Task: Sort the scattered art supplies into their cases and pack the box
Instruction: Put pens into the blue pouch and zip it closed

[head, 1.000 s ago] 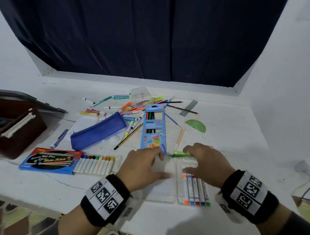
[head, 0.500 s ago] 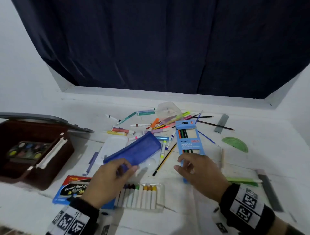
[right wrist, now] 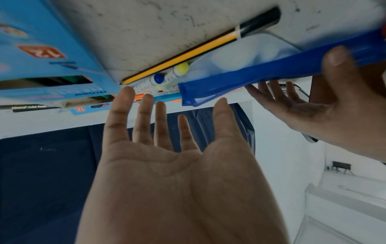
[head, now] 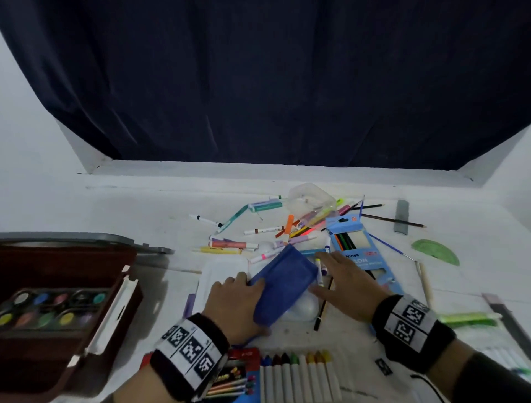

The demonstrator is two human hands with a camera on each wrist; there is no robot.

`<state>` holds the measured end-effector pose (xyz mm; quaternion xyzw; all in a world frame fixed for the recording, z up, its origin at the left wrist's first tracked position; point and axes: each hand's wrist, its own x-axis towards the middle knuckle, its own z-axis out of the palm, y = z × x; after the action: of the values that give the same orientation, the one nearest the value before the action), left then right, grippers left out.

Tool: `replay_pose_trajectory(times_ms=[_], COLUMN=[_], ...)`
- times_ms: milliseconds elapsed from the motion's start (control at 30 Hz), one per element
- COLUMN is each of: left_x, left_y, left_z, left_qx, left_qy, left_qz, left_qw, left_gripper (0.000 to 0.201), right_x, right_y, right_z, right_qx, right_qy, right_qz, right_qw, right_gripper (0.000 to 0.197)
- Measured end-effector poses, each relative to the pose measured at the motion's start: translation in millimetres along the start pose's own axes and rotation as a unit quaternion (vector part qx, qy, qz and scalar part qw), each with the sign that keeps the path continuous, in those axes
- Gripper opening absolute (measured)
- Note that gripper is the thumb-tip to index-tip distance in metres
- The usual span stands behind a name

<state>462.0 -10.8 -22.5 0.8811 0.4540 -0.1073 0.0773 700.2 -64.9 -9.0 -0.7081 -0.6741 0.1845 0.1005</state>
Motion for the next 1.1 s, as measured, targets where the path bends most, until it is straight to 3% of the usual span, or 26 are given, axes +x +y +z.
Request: replay_pose_trajectory(times_ms=[133,267,433,600,700,767,833,900,967,1033,1067,1100], left_x=[-2,-9,-27,-38,-45,-51,-58,-62,-63,-64,-65,-65], left_y=[-8,-12,-12,-39,-55,-59,-61,-64,-65,-64,-62,-62], left_z=[-2,-10,-18,-7,-4,-4,-4,-3,2,4,3,6], left_qx=[-0.016,-0.018,-0.062,-0.085,-0.121,-0.135,-0.149,-0.165,-0.218,-0.275,-0.292,-0.307], left_qy=[0.024,0.081,0.134,0.195,0.206,0.184,0.169,0.157,0.144,0.130,0.113,0.096], left_qz=[0.021,0.055,0.101,0.116,0.141,0.126,0.076,0.040,0.027,0.037,0.049,0.064], left_qw=[0.999,0.995,0.984,0.970,0.961,0.965,0.971,0.973,0.965,0.952,0.948,0.945], left_gripper=[0.088,0.085,0.064,0.045,0.016,0.049,0.073,0.078,0.062,0.018,0.020,0.040], right_x=[7,5,-9,-29,-42,-50,-56,-60,-65,-67,-68,-67], right_y=[-8,-12,-18,-23,-21,-17,-14,-16,-18,-22,-23,-24], right_z=[4,11,16,17,19,20,18,15,12,8,6,4], right_qx=[0.026,0.055,0.067,0.088,0.088,0.085,0.084,0.071,0.057,0.057,0.068,0.094], right_qy=[-0.002,0.026,0.061,0.129,0.145,0.150,0.133,0.085,0.025,-0.014,-0.027,-0.039], right_qz=[0.001,-0.012,-0.082,-0.125,-0.148,-0.149,-0.136,-0.117,-0.104,-0.094,-0.083,-0.067], right_qw=[1.000,0.998,0.993,0.980,0.974,0.974,0.978,0.987,0.993,0.994,0.994,0.993], right_gripper=[0.075,0.081,0.038,0.033,0.033,0.034,0.035,0.027,0.017,0.010,0.011,0.018])
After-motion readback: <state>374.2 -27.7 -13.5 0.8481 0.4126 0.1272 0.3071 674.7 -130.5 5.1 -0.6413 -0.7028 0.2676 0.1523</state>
